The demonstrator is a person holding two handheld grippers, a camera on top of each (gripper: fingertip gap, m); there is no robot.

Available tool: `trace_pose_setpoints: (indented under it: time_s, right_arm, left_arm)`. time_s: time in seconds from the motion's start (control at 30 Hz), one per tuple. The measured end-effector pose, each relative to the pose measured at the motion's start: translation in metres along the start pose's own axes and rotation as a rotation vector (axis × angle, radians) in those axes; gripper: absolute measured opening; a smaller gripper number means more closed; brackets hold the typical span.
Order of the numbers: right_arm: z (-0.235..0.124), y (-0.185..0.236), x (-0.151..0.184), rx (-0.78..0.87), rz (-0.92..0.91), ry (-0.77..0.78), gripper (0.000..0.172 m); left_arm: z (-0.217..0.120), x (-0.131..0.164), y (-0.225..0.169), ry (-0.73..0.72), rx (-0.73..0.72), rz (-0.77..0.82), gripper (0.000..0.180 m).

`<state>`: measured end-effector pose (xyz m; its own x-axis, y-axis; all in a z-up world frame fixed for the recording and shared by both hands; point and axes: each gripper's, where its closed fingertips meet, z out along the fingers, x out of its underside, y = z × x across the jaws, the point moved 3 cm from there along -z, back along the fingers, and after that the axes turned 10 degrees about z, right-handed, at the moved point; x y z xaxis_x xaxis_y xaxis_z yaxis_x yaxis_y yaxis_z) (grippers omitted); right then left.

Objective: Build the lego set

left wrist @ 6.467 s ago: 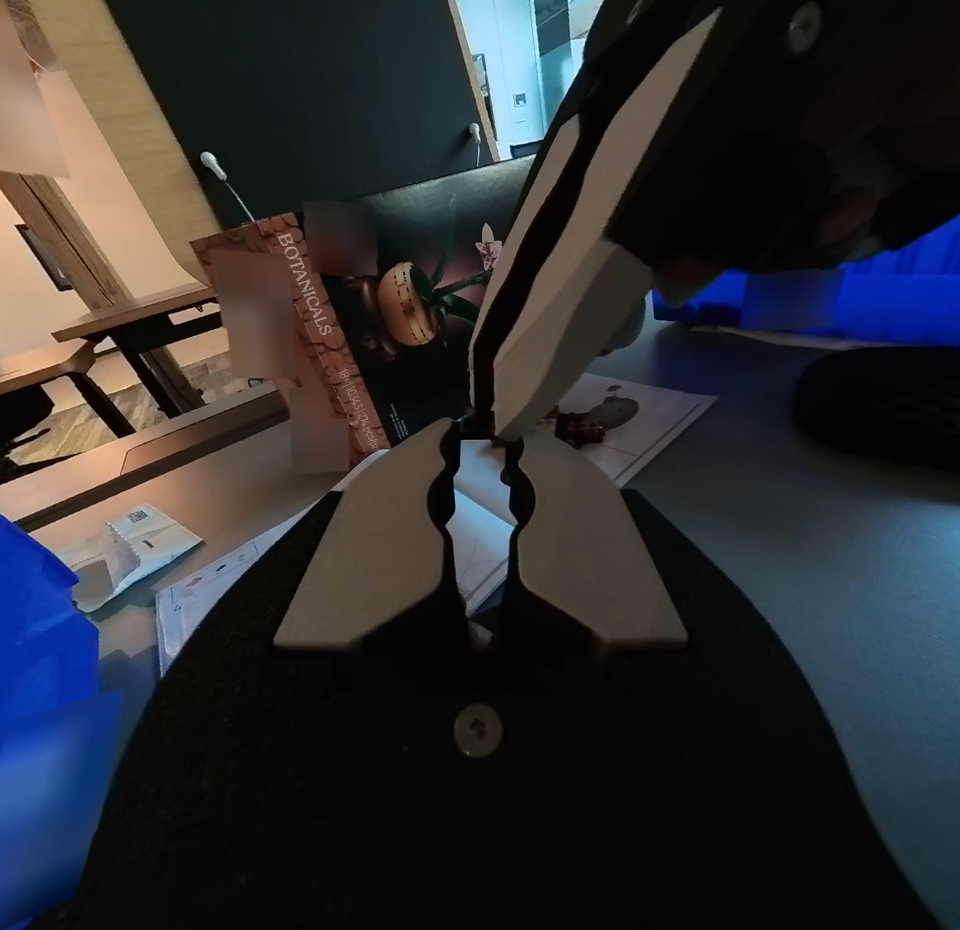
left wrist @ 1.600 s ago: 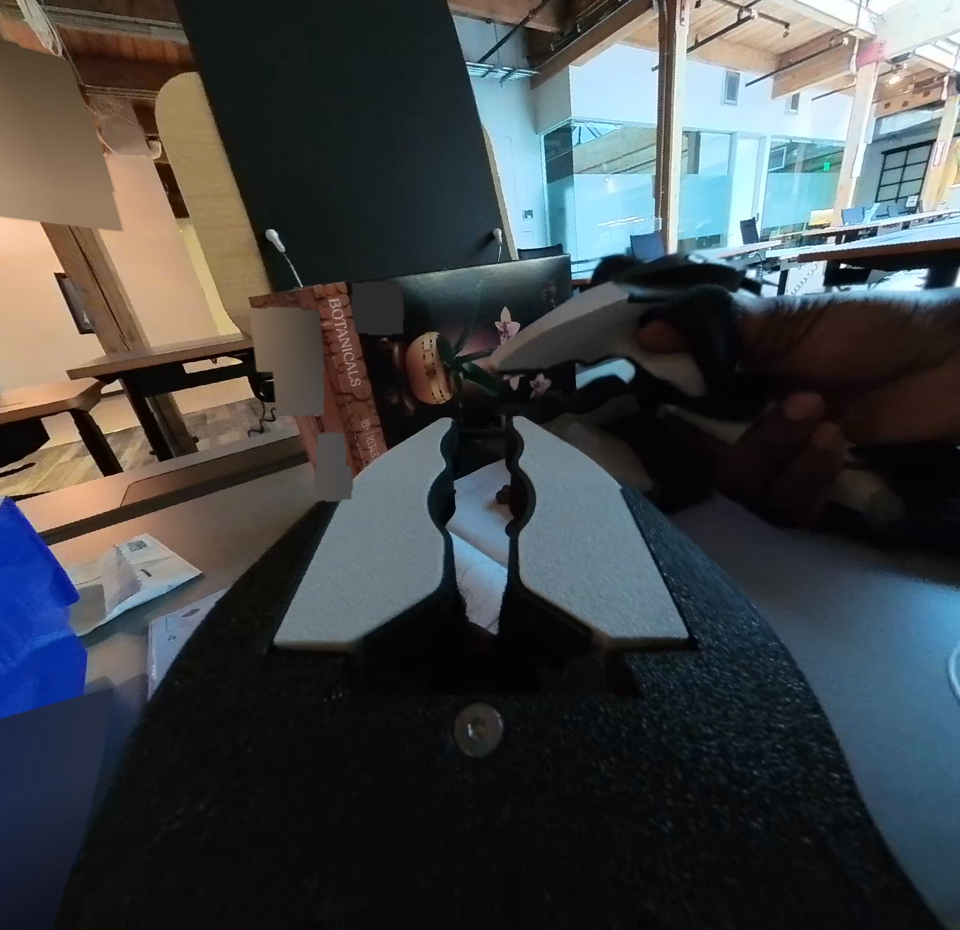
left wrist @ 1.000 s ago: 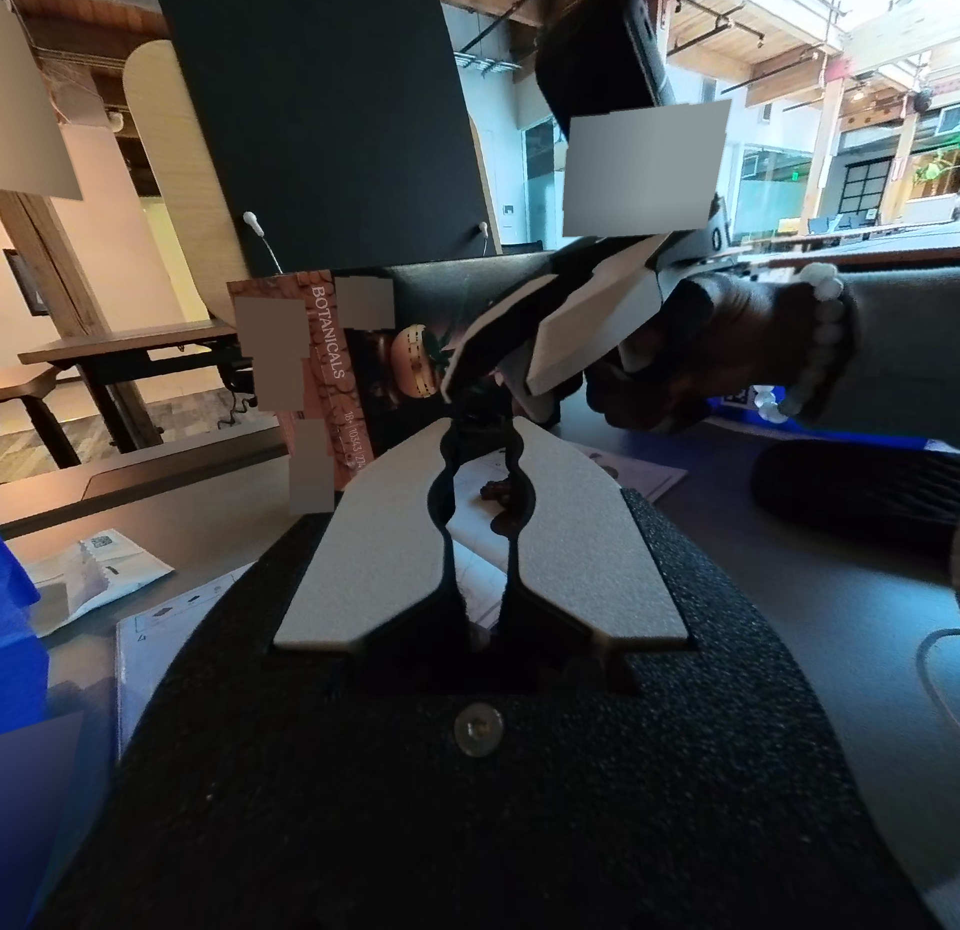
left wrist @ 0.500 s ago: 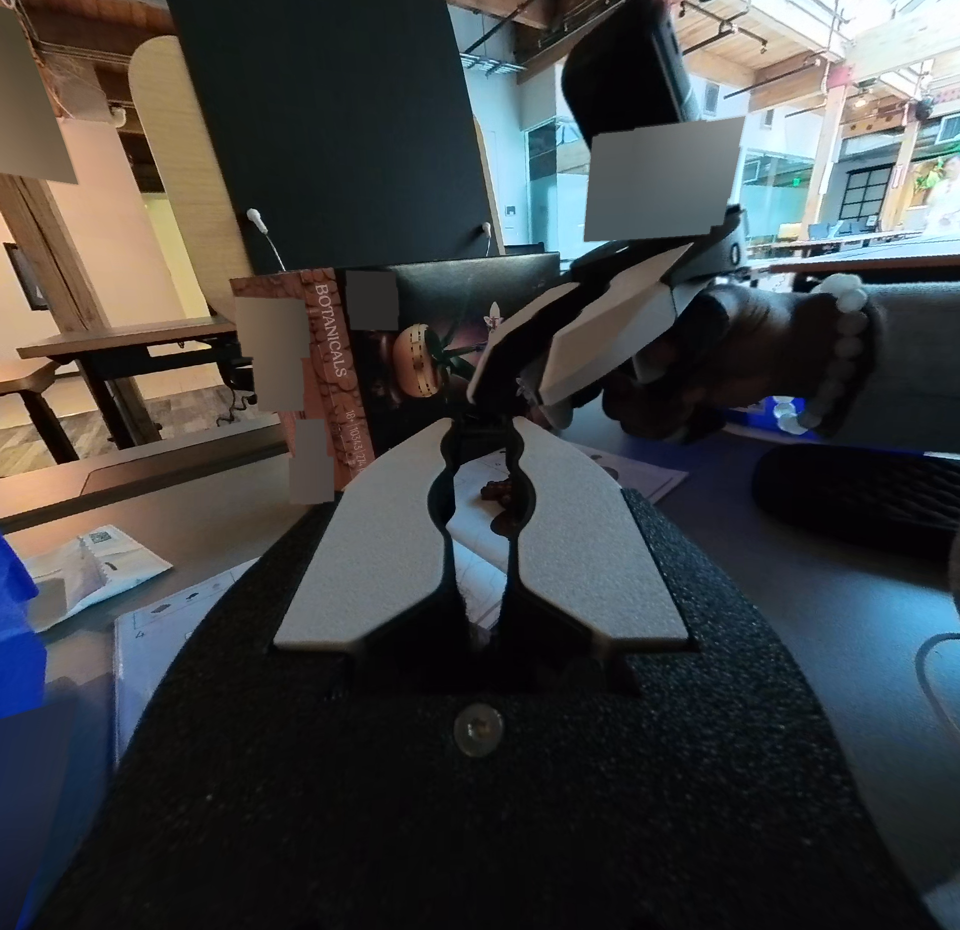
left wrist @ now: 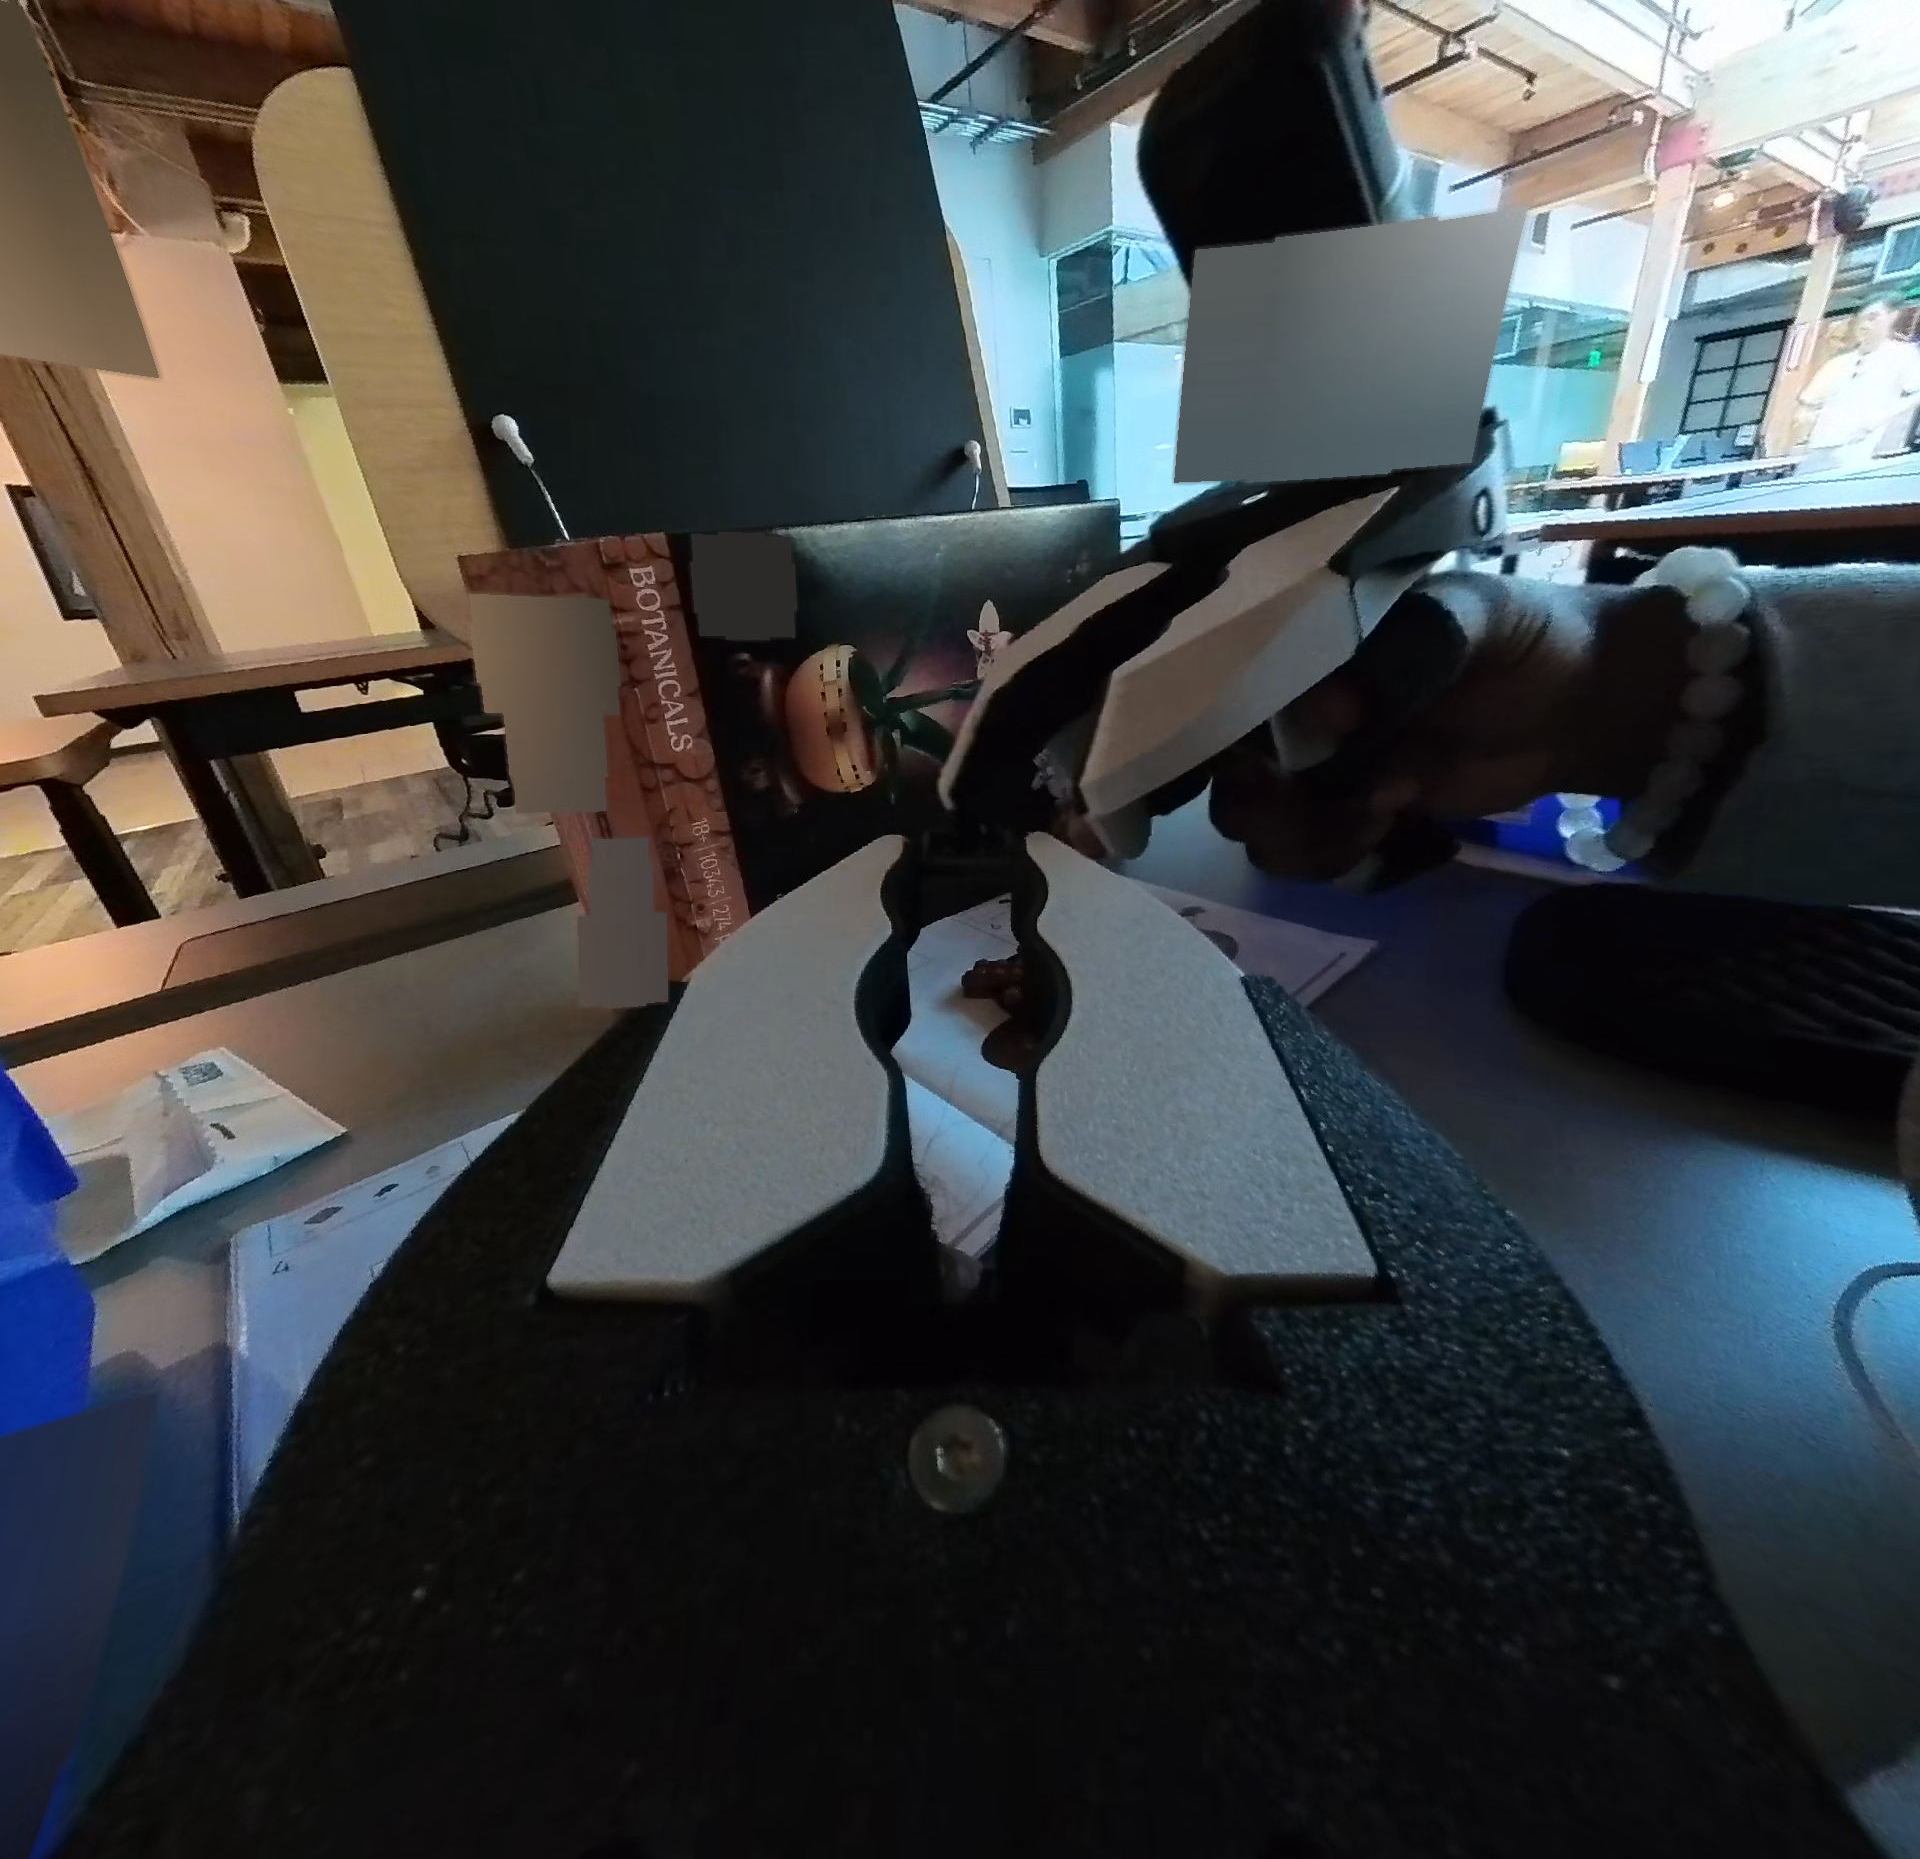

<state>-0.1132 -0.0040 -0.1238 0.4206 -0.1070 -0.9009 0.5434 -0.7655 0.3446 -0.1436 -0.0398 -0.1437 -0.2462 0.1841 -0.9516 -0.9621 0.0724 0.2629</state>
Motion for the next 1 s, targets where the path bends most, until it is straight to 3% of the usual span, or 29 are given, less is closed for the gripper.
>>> trace_pose_setpoints:
  time_s: [0.23, 0.37, 0.5, 0.57, 0.67, 0.8, 0.9, 1.0]
  right_arm:
    - [-0.001, -0.001, -0.002, 0.029, -0.019, -0.017, 0.024]
    - [0.001, 0.008, -0.003, -0.013, -0.07, 0.004, 0.015]
    - [-0.001, 0.005, -0.009, 0.009, -0.016, -0.029, 0.028]
    - [-0.007, -0.007, -0.016, 0.047, 0.145, -0.095, 0.046]
    - [-0.009, -0.019, -0.01, -0.023, 0.51, -0.141, 0.056]
    - [-0.007, -0.023, 0.009, -0.192, 0.952, -0.175, 0.045]
    - [-0.003, -0.015, 0.02, -0.291, 1.129, -0.141, 0.04]
    - [0.0, -0.005, 0.021, -0.354, 1.193, -0.073, 0.041]
  left_arm:
    - [0.0, 0.0, 0.0, -0.001, -0.001, 0.0, 0.016]
    - [0.0, 0.0, 0.0, -0.002, -0.002, -0.003, 0.016]
    - [0.0, -0.001, 0.001, -0.005, -0.003, -0.005, 0.016]
    - [-0.001, -0.001, 0.001, -0.014, -0.004, -0.006, 0.016]
    - [-0.002, -0.004, 0.0, -0.036, 0.004, -0.001, 0.016]
    - [-0.003, -0.006, -0.004, -0.056, 0.036, 0.01, 0.016]
    - [-0.003, -0.006, -0.01, -0.064, 0.09, 0.019, 0.016]
    - [-0.002, -0.006, -0.014, -0.064, 0.131, 0.024, 0.016]
